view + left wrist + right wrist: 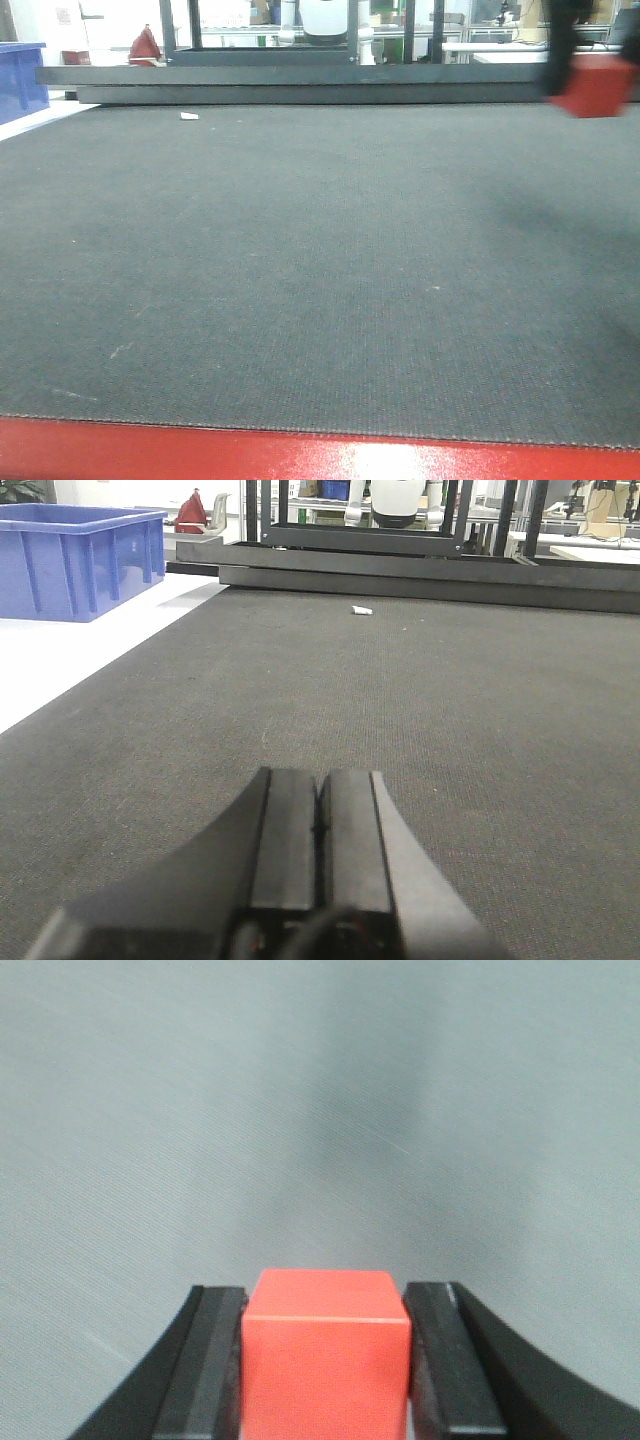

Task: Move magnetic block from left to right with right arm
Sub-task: 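Close the right gripper on the red cube and lift it, then hold the red cube raised in the right gripper, then drive the base to the other table carrying the cube in the right gripper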

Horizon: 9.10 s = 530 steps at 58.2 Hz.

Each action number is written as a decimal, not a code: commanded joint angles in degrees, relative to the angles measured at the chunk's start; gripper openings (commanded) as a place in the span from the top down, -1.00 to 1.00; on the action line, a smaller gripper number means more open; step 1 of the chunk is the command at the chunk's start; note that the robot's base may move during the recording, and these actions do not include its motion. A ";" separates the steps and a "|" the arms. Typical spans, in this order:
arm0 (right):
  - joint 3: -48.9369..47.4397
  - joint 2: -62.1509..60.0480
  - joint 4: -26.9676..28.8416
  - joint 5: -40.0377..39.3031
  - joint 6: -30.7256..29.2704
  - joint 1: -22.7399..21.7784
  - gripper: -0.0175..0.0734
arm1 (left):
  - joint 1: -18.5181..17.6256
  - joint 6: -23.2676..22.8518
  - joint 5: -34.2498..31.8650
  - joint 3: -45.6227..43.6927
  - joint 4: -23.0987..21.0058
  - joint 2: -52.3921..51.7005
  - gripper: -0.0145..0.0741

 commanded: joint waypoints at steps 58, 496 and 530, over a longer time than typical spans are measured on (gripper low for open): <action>39.19 -73.23 -2.56 -13.69 -4.40 -4.77 0.01 | -0.03 -0.34 -4.83 0.55 -0.27 -0.76 0.96; 39.19 -74.27 -2.58 -12.45 -4.67 -4.77 0.01 | -0.03 -0.34 -4.83 0.55 -0.27 -0.54 0.96; 39.19 -74.27 -2.58 -12.45 -4.67 -4.77 0.01 | -0.03 -0.34 -4.83 0.55 -0.27 -0.54 0.96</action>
